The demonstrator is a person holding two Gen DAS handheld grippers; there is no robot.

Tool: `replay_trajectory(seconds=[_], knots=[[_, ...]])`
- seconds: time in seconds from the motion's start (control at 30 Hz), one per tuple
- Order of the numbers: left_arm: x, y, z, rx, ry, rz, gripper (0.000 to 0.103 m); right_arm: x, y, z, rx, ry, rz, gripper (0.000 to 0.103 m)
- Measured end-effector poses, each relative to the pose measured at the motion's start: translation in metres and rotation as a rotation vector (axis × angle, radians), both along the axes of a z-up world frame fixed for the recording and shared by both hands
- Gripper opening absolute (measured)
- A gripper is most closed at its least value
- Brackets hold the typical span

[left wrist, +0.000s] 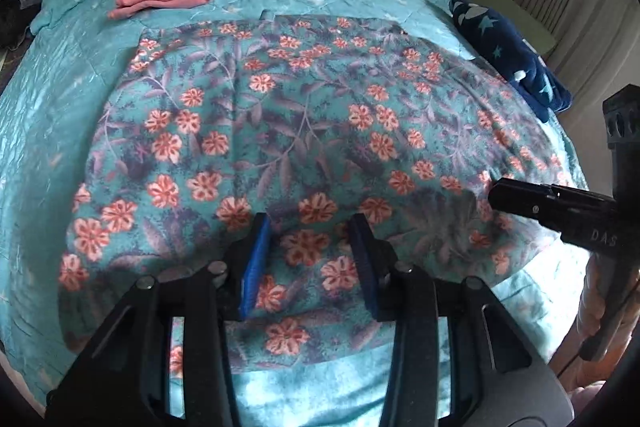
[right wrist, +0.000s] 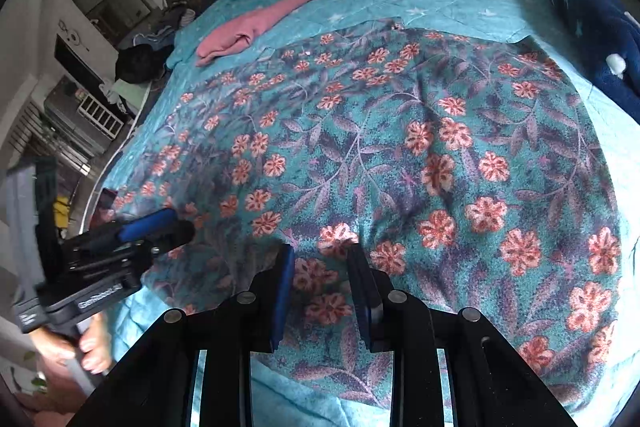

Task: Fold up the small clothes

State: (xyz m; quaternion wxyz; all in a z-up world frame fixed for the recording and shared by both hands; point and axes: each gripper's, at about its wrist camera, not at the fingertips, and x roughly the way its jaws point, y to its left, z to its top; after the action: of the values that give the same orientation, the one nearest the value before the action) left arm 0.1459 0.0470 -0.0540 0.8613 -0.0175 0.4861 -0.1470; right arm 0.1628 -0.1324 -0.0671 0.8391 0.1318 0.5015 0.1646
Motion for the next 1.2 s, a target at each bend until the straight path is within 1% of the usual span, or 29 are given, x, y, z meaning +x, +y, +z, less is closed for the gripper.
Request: replay_trajectory(seconds=[0.03,0.07,0.13,0.17,0.2,0.23,0.27,0.33,0.37,0.4,0.43,0.5,0.57,0.63,0.67,0.73,0.8,0.87,0.9,0.93,1.0,1.07,1.13,1.17,1.2], knots=[[-0.002,0.004,0.007,-0.017,-0.006,0.002,0.043,-0.001,-0.005,0.007,0.005,-0.009,-0.015,0.028],[-0.005,0.009,0.018,-0.048,-0.033,-0.002,0.043,-0.001,-0.009,0.014,0.004,-0.027,-0.022,0.028],[-0.008,0.013,0.027,-0.079,-0.079,-0.017,0.052,-0.003,-0.014,0.029,-0.002,-0.082,-0.030,0.033],[-0.007,0.014,0.030,-0.081,-0.107,-0.020,0.060,-0.002,-0.017,0.034,-0.007,-0.110,-0.036,0.042],[-0.005,0.014,0.028,-0.064,-0.117,-0.014,0.061,-0.001,-0.017,0.036,-0.012,-0.126,-0.043,0.049],[0.000,0.014,0.021,-0.028,-0.108,0.002,0.061,0.001,-0.018,0.033,-0.026,-0.128,-0.059,0.050],[0.007,0.012,0.010,0.016,-0.076,0.017,0.061,0.003,-0.018,0.029,-0.039,-0.113,-0.069,0.050],[0.020,0.013,-0.013,0.068,-0.007,0.033,0.061,0.011,-0.018,0.007,-0.076,-0.042,-0.083,0.050],[0.020,0.016,-0.017,0.056,-0.016,0.035,0.061,0.012,-0.017,-0.003,-0.097,-0.019,-0.076,0.050],[0.017,0.019,-0.015,0.044,-0.032,0.036,0.061,0.011,-0.015,-0.006,-0.114,-0.039,-0.062,0.050],[0.014,0.021,-0.009,0.043,-0.038,0.037,0.061,0.006,-0.011,-0.002,-0.146,-0.071,-0.043,0.050],[0.008,0.029,0.004,0.041,-0.065,0.051,0.061,0.001,-0.008,0.007,-0.190,-0.096,-0.021,0.050],[-0.004,0.046,0.021,0.035,-0.113,0.087,0.061,-0.006,-0.008,0.020,-0.203,-0.142,-0.020,0.050],[-0.010,0.061,0.027,0.038,-0.130,0.127,0.062,-0.011,-0.010,0.033,-0.201,-0.174,-0.020,0.051],[-0.015,0.073,0.027,0.041,-0.126,0.157,0.065,-0.013,-0.011,0.037,-0.202,-0.184,-0.021,0.054],[-0.020,0.092,0.019,0.032,-0.090,0.209,0.065,-0.014,-0.012,0.041,-0.196,-0.192,-0.029,0.057],[-0.025,0.113,0.003,-0.018,-0.019,0.256,0.065,-0.015,-0.012,0.040,-0.182,-0.181,-0.029,0.057],[-0.032,0.130,-0.014,-0.093,0.048,0.289,0.065,-0.013,-0.008,0.035,-0.161,-0.165,-0.025,0.057],[-0.035,0.134,-0.019,-0.116,0.063,0.297,0.065,-0.013,-0.005,0.034,-0.156,-0.157,-0.022,0.057],[-0.039,0.136,-0.023,-0.132,0.071,0.300,0.065,-0.012,-0.003,0.031,-0.152,-0.150,-0.016,0.057],[-0.046,0.133,-0.022,-0.133,0.045,0.282,0.065,-0.010,0.002,0.028,-0.146,-0.138,-0.009,0.057],[-0.045,0.126,-0.021,-0.154,0.049,0.230,0.065,-0.007,0.006,0.024,-0.139,-0.122,-0.005,0.057],[-0.042,0.123,-0.021,-0.176,0.053,0.206,0.065,-0.006,0.010,0.023,-0.133,-0.115,-0.001,0.057],[-0.041,0.121,-0.021,-0.181,0.055,0.197,0.059,-0.006,0.013,0.023,-0.132,-0.116,0.004,0.057],[-0.040,0.120,-0.021,-0.187,0.052,0.198,0.038,-0.006,0.014,0.023,-0.133,-0.117,0.007,0.057]])
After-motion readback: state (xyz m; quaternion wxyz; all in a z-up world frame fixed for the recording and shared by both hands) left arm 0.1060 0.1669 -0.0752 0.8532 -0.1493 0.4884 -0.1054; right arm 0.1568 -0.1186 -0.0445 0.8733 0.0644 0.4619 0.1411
